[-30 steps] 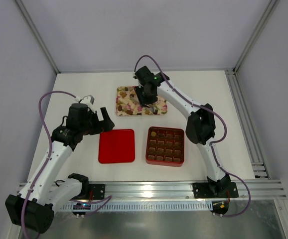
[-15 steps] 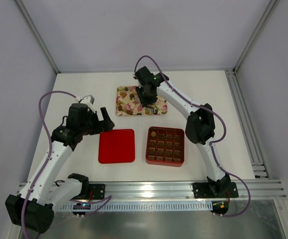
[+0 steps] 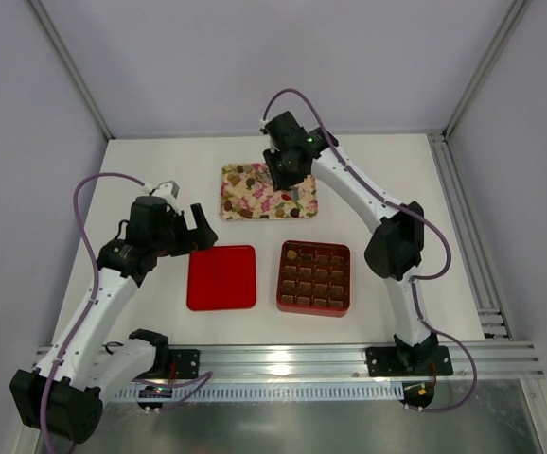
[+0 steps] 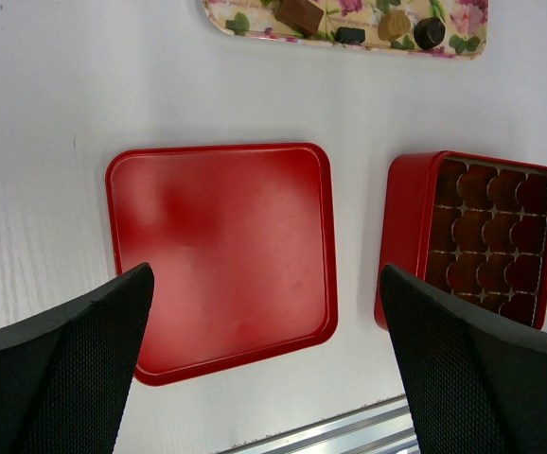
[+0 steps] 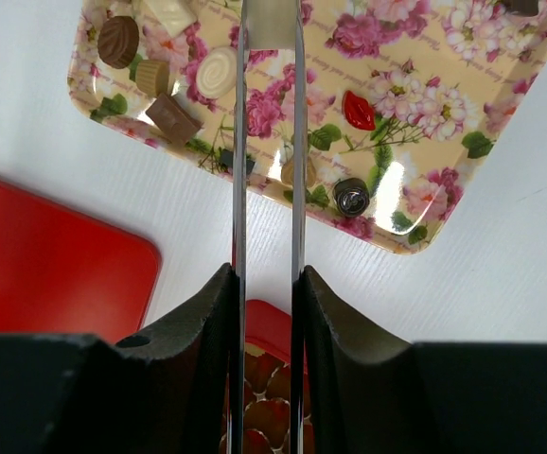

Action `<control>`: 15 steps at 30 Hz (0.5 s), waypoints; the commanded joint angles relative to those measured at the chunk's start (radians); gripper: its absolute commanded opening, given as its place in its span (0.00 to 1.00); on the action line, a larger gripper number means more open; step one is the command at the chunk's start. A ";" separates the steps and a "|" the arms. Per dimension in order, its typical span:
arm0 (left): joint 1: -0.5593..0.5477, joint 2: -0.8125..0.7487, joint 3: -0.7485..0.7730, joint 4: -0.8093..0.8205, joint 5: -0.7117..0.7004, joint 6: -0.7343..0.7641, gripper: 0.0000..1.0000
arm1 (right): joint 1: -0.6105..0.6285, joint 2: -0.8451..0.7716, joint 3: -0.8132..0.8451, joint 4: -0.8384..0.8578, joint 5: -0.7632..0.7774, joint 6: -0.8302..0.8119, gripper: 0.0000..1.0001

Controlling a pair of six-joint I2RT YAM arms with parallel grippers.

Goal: Pack the chocolate

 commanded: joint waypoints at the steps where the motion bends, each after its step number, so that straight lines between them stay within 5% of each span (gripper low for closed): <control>1: 0.004 -0.006 0.024 0.014 0.005 0.011 1.00 | -0.003 -0.099 -0.005 0.002 0.011 0.007 0.31; 7: 0.004 -0.006 0.023 0.014 0.008 0.011 1.00 | -0.003 -0.235 -0.148 0.021 0.013 0.013 0.31; 15: 0.004 -0.009 0.024 0.014 0.011 0.010 0.99 | -0.003 -0.585 -0.555 0.110 0.005 0.053 0.31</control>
